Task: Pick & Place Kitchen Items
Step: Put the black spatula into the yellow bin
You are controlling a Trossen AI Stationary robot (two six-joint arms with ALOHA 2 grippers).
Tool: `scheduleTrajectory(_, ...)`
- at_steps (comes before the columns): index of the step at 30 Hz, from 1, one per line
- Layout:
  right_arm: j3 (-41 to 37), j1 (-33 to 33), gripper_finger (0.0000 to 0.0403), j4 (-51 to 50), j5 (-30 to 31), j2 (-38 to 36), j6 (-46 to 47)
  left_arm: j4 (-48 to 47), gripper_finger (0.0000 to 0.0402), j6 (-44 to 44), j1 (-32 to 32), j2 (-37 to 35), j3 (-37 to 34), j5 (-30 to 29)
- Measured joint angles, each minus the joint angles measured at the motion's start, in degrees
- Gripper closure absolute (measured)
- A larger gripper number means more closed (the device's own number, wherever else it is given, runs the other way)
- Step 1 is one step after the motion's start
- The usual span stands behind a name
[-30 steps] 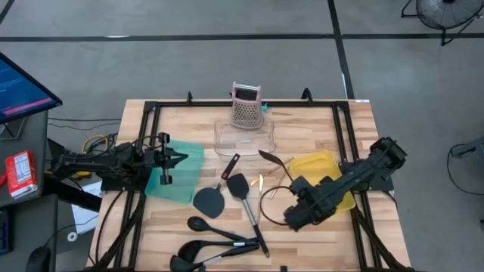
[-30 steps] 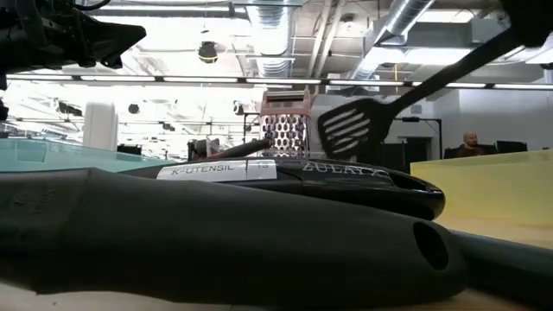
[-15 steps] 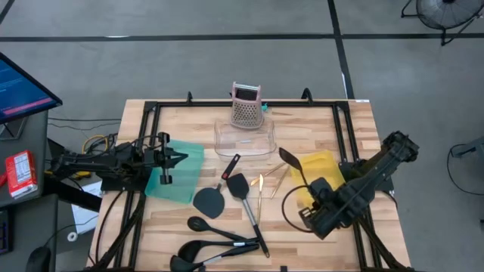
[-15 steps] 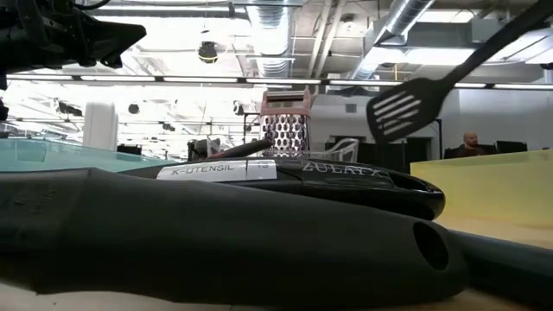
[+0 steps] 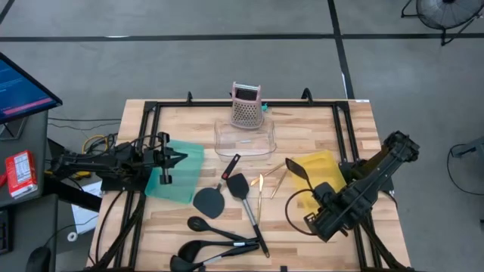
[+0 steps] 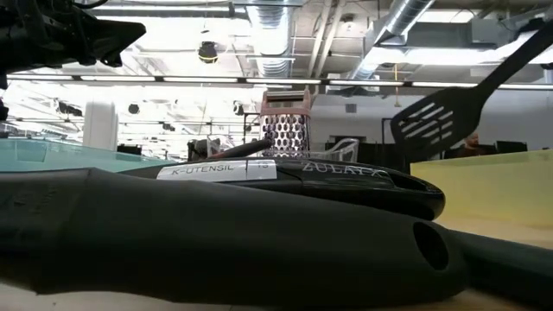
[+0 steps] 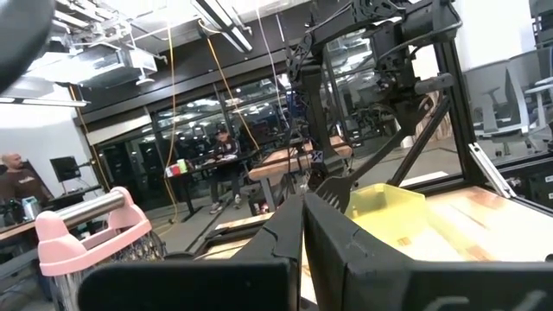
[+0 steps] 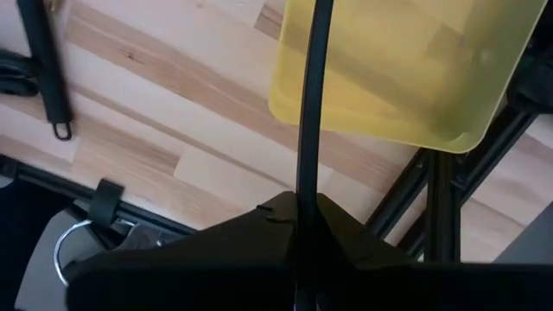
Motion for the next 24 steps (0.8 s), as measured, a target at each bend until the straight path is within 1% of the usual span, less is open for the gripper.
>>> scheduleTrajectory(5,0.0,0.79,0.0393,0.0,0.02,-3.02,0.25,0.0,0.04,0.0,-0.02,0.0,0.02,0.11)
scheduleTrajectory(7,0.0,1.13,0.0393,0.0,1.02,-4.77,0.26,0.0,0.04,0.0,-0.02,0.0,0.01,0.1)
scheduleTrajectory(10,-0.01,1.91,0.0394,0.03,6.0,-8.6,0.23,0.01,0.04,0.0,-0.02,0.0,0.01,0.1)
scheduleTrajectory(17,0.0,2.19,0.0393,-0.02,24.23,-20.03,-2.5,0.16,0.04,0.0,-0.02,0.02,0.0,0.07)
scheduleTrajectory(19,-0.01,2.16,0.0394,-0.02,27.92,-22.92,-2.81,0.2,0.04,0.0,-0.02,0.02,0.02,0.06)
scheduleTrajectory(21,-0.85,2.1,0.0394,0.01,29.0,-25.24,-3.22,0.24,0.04,0.0,-0.02,0.02,0.01,0.06)
scheduleTrajectory(24,-5.48,2.13,0.0394,0.04,27.33,-28.36,-3.15,0.28,0.04,0.0,-0.02,0.02,0.0,0.0)
